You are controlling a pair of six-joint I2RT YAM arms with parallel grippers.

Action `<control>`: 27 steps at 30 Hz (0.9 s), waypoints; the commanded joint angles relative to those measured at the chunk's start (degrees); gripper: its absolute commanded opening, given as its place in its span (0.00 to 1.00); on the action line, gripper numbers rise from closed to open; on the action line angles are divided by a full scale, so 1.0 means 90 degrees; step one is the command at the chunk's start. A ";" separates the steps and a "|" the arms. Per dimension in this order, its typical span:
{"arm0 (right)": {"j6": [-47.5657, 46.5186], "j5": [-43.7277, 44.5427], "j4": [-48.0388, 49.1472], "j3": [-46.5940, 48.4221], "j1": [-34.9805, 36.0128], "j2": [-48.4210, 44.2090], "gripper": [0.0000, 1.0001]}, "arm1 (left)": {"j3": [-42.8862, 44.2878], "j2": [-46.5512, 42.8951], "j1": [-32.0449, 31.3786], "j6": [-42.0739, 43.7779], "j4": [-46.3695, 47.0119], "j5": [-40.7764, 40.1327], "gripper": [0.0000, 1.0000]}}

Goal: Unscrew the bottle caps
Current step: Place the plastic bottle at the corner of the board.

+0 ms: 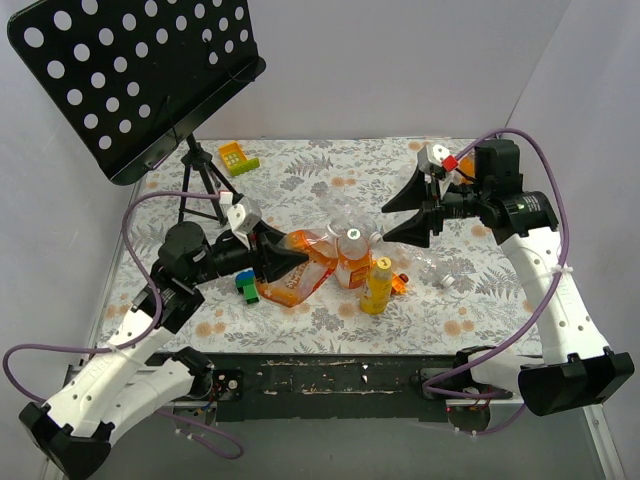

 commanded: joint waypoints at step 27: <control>0.2690 -0.0934 0.2471 -0.0172 0.0561 -0.0110 0.72 | 0.1452 0.1769 -0.0863 0.0705 0.0620 -0.0723 0.00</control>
